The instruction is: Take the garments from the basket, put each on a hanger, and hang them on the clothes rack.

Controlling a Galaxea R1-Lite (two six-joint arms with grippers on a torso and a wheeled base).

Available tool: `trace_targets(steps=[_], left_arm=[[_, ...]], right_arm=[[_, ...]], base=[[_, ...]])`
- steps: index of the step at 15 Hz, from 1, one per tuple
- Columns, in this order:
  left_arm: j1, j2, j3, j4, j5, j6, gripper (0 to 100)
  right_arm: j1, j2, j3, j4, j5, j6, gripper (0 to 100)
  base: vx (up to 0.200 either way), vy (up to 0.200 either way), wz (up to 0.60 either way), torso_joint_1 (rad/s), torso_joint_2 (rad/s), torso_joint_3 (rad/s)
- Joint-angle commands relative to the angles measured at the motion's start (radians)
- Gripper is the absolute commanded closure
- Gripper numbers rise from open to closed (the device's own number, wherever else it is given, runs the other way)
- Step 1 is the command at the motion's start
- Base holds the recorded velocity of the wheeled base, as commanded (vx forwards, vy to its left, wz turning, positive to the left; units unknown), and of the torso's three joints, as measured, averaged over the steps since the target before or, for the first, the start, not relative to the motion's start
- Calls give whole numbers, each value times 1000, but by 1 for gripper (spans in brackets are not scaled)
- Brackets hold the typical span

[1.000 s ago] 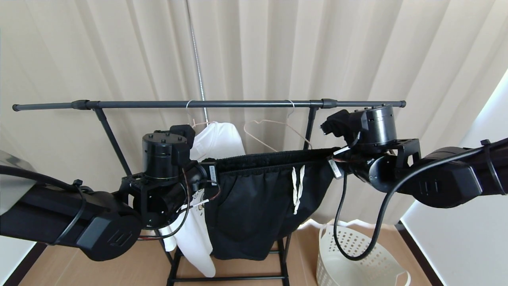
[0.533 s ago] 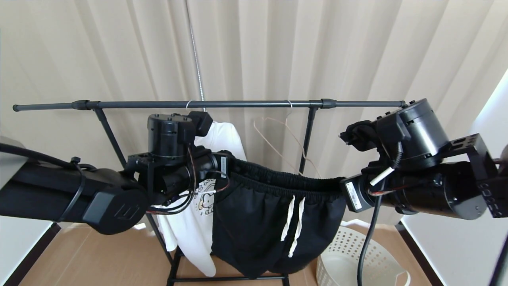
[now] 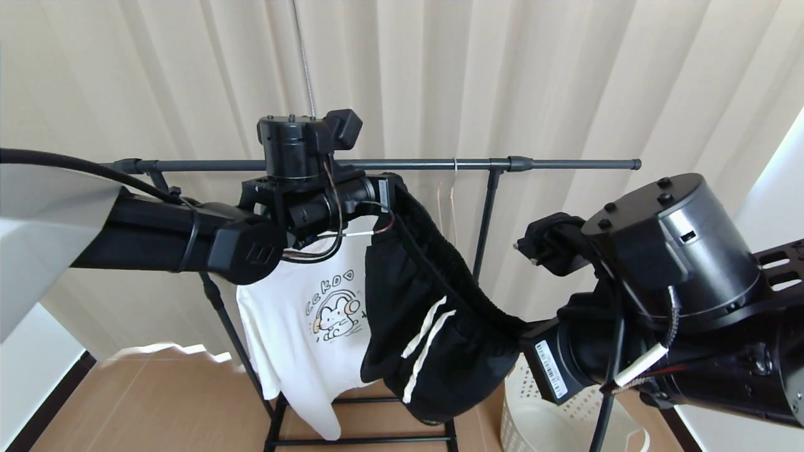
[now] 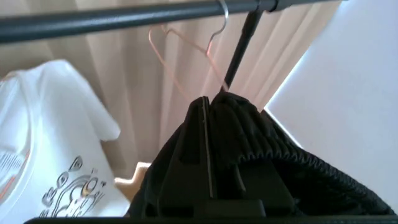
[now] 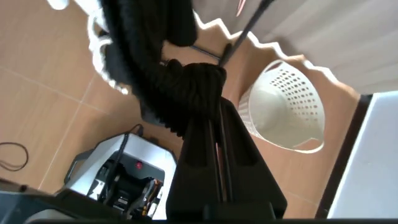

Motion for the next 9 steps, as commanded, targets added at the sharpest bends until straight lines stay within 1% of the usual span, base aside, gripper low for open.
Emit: trace_targets(steps=[1,2,3,4,5,6,8,9], left_arm=[[13,125,-190,60,-42,-22,100],[13,157,-263,100,-73,-47,100],[15,177,-320,123,-99,-74,100],[16,184,-343,132,-106,-85,100],[19,198,-391,169,-113,-113,100],[19,200,-392,178,-113,-117,100],[28,191,-378,183,-113,-119,100],[36,184,-371,206,-110,-119,100]], right_arm=[[104,41,-34,0,1,71,100],[137,71,-71,0,1,131,100],[151,99,-109,2,1,183,100],[156,114,-121,0,1,204,100],[168,165,-160,-1,1,281,100],[168,185,-178,-3,0,310,100],[156,182,-187,2,-2,315,100],[131,173,-183,8,-4,309,100]], base=[[0,0,0,0,0,0],[0,0,0,0,0,0],[0,0,0,0,0,0],[0,0,0,0,0,0],[0,0,0,0,0,0],[0,0,0,0,0,0],[0,0,0,0,0,0],[0,0,0,0,0,0]])
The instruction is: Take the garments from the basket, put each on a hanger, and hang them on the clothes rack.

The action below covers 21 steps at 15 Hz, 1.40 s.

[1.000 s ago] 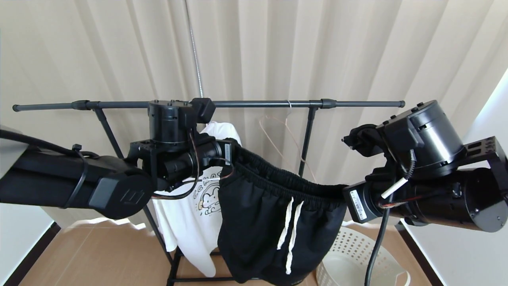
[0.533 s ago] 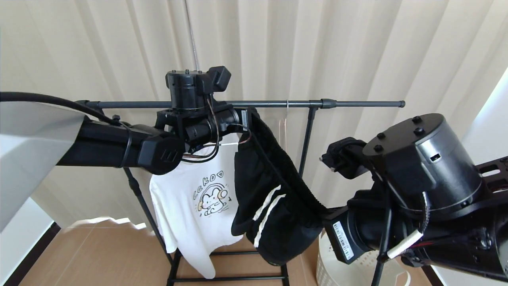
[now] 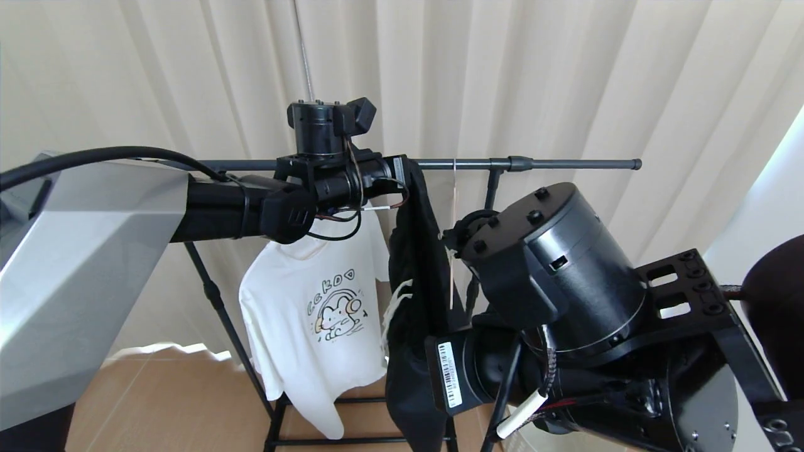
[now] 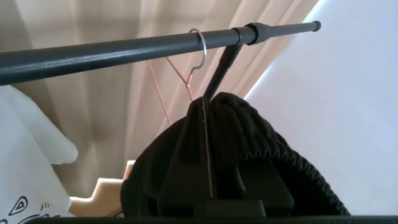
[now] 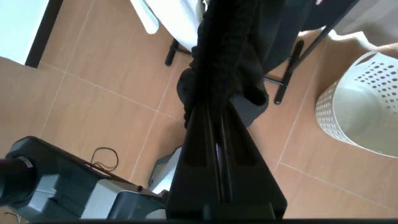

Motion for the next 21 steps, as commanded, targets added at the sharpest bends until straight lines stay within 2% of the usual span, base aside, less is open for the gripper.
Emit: trace_targets(steps=[1,3,4,6,8,9,12,14,16,18,20,21], left_arm=[[9,-2,6,9,2,0,100],[35,-109,55,124,7,1,100],[42,-164,86,174,15,1,100],[46,-278,170,297,61,12,100],[39,-388,293,420,130,70,100],[35,-433,364,440,173,96,100],[-39,-523,566,444,332,102,100],[-106,-591,730,440,352,101,100],[-175,-621,828,437,351,87,100],[-317,-608,859,435,341,-54,100],[-415,-563,813,427,325,-195,100],[-436,-543,790,427,320,-240,100]], right_arm=[[-24,8,-1,5,-1,-5,100],[-104,-48,2,129,-7,-74,100],[-151,-56,13,148,-13,-105,100],[-223,-44,8,136,-53,-140,100],[-257,25,-64,83,-76,-144,100],[-283,82,-142,73,-79,-146,100],[-337,297,-437,70,-81,-148,100],[-340,400,-601,70,-79,-146,100],[-343,490,-706,67,-78,-144,100],[-345,554,-706,-96,-72,-152,100],[-343,570,-706,-133,-69,-148,100],[-343,568,-706,-133,-69,-143,100]], base=[[0,0,0,0,0,0],[0,0,0,0,0,0],[0,0,0,0,0,0],[0,0,0,0,0,0],[0,0,0,0,0,0],[0,0,0,0,0,0],[0,0,0,0,0,0],[0,0,0,0,0,0],[0,0,0,0,0,0],[0,0,0,0,0,0],[0,0,0,0,0,0],[0,0,0,0,0,0]])
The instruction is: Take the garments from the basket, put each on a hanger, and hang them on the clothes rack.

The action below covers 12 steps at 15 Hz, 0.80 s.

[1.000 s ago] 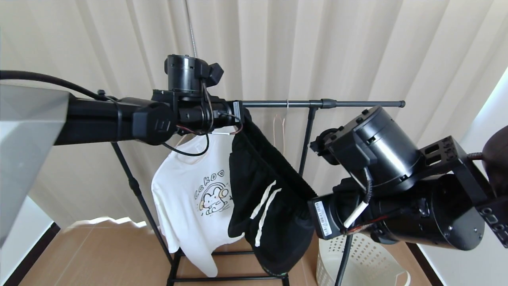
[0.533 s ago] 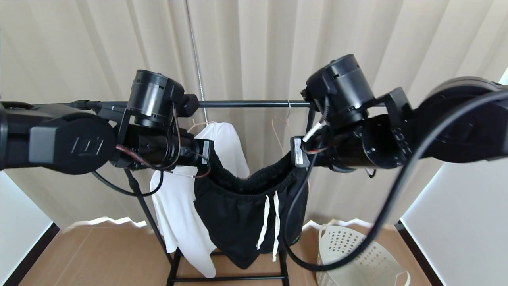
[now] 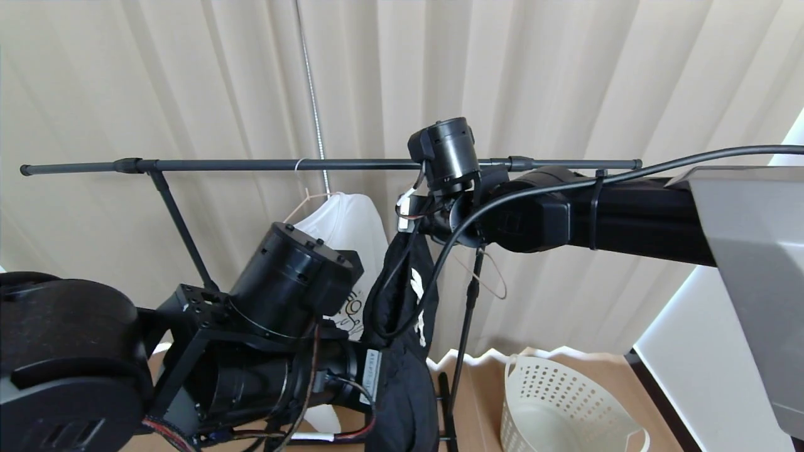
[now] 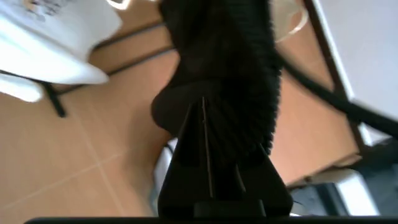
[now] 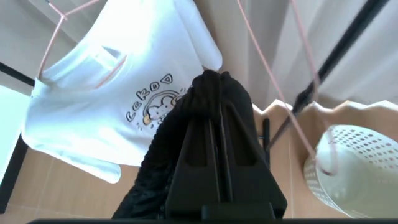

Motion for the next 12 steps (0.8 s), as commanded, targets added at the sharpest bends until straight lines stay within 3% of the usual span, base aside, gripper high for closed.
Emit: trace_targets(steps=[1,4,7,9,12], left_arm=[[-60,59,-44,-2,-4,-47,100],[-45,63,-28,-2,3,-55,100],[43,50,2,-1,43,-55,100],[122,50,-2,-2,106,-15,100],[202,96,-70,-83,117,8,100]], right_arm=[[0,32,-5,-3,1,5,100],[0,3,-5,6,0,19,100],[-18,-91,67,-1,-2,25,100],[-48,-192,196,-4,-9,25,100],[-69,-339,389,-38,-12,25,100]], base=[[0,0,0,0,0,0],[0,0,0,0,0,0],[0,0,0,0,0,0],[0,0,0,0,0,0],[0,0,0,0,0,0]])
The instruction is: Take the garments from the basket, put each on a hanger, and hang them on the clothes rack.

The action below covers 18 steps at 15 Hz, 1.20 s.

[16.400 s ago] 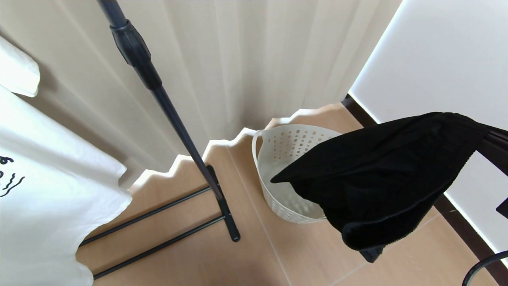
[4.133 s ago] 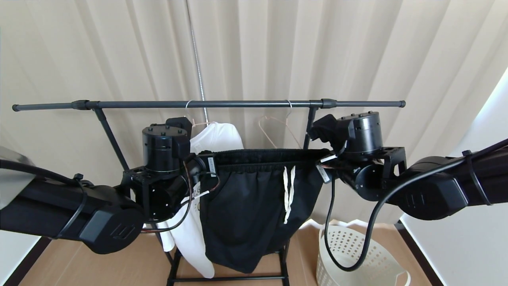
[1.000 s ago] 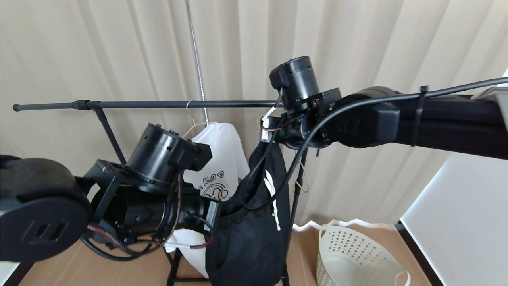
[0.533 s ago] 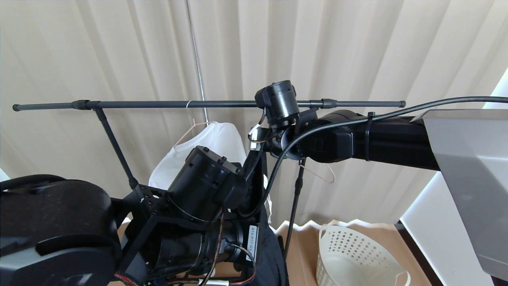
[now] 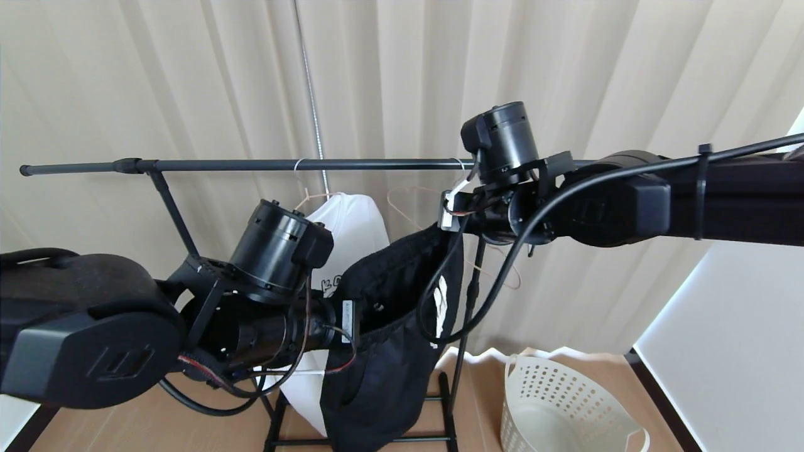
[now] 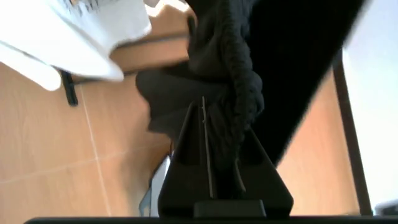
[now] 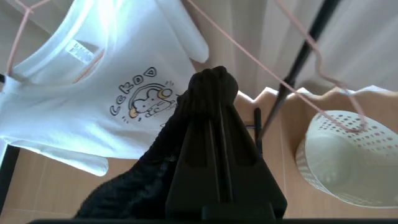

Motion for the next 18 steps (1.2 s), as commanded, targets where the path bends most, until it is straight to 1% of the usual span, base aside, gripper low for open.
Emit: trace_targets(steps=[1,2,3,4,5,6,7,8,9,10,11,12,15,18], left_arm=[[54,72,-90,-38,2,9,100],[60,98,-119,-40,2,13,100],[64,161,-200,-41,2,15,100],[69,201,-262,-41,4,15,100],[70,238,-323,-41,4,15,100],[70,241,-332,-41,5,15,100],[70,276,-411,-41,7,15,100],[69,290,-458,-41,19,13,100],[67,290,-463,-44,24,12,100],[64,287,-458,-101,22,1,100],[64,296,-449,-153,30,10,100],[64,296,-435,-185,45,15,100],[58,296,-421,-222,53,13,100],[49,297,-386,-310,56,16,100]], right_arm=[[-16,-174,190,-56,-9,-3,100],[-16,-197,232,-73,-11,-3,100],[-16,-243,318,-95,-11,-6,100],[-16,-263,358,-95,-11,-8,100],[-16,-266,364,-90,-12,-17,100],[-16,-266,364,-90,-12,-17,100],[-16,-276,365,-84,-23,-45,100],[-16,-306,385,-81,-25,-89,100],[-16,-320,391,-81,-25,-106,100],[-16,-345,423,-82,-25,-137,100],[-16,-349,437,-84,-25,-155,100],[-16,-348,437,-87,-26,-161,100],[-16,-328,442,-84,-26,-166,100],[-16,-285,448,-84,-26,-174,100]], base=[[0,0,0,0,0,0],[0,0,0,0,0,0],[0,0,0,0,0,0],[0,0,0,0,0,0],[0,0,0,0,0,0],[0,0,0,0,0,0],[0,0,0,0,0,0],[0,0,0,0,0,0],[0,0,0,0,0,0],[0,0,0,0,0,0],[0,0,0,0,0,0],[0,0,0,0,0,0],[0,0,0,0,0,0],[0,0,0,0,0,0]])
